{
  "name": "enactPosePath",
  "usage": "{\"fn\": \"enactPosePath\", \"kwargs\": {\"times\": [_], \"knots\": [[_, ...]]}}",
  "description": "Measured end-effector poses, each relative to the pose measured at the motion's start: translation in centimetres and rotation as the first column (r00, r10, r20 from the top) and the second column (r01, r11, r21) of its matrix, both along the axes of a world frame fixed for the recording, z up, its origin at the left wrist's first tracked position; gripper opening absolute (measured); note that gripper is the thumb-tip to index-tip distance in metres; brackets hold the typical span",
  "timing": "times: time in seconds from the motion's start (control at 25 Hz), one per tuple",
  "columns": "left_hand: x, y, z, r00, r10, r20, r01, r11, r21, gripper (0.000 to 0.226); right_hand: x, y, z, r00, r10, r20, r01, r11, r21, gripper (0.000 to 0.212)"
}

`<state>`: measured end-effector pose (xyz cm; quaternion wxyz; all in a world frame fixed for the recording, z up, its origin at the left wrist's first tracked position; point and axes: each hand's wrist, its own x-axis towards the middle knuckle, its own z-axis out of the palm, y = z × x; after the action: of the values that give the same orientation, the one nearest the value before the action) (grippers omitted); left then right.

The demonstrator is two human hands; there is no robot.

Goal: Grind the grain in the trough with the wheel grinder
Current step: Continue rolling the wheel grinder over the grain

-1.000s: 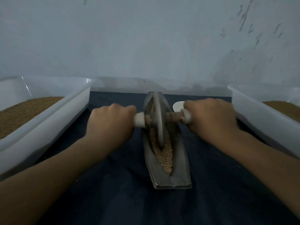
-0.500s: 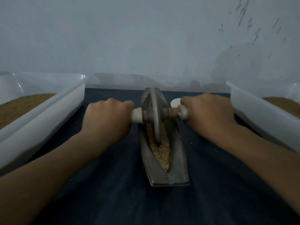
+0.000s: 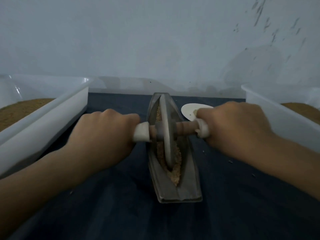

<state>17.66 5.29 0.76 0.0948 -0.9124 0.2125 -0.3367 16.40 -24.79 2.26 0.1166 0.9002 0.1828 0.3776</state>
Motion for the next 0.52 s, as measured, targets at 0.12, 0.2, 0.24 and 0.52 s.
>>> {"fn": "enactPosePath", "kwargs": {"times": [0.12,0.2,0.24,0.52], "knots": [[3.4,-3.3,1.1,0.982,0.186,-0.016,-0.187,0.982,-0.037,0.014,4.4,2.6,0.4,0.961,-0.235,-0.149,0.244,0.969,0.047,0.019],[5.2,-4.9,2.9,0.972,0.219,-0.087,-0.223,0.974,-0.035,0.01,6.3,3.4,0.7,0.907,-0.282,-0.312,0.336,0.933,0.133,0.015],[5.3,-5.0,3.4,0.969,0.218,-0.116,-0.22,0.975,-0.006,0.012,6.1,3.3,0.7,0.895,-0.273,-0.353,0.337,0.932,0.134,0.016],[-1.0,-0.2,-0.4,0.999,-0.028,0.028,0.029,0.999,-0.02,0.048,-1.3,0.5,0.1,0.998,-0.032,0.051,0.031,0.999,0.011,0.025]]}}
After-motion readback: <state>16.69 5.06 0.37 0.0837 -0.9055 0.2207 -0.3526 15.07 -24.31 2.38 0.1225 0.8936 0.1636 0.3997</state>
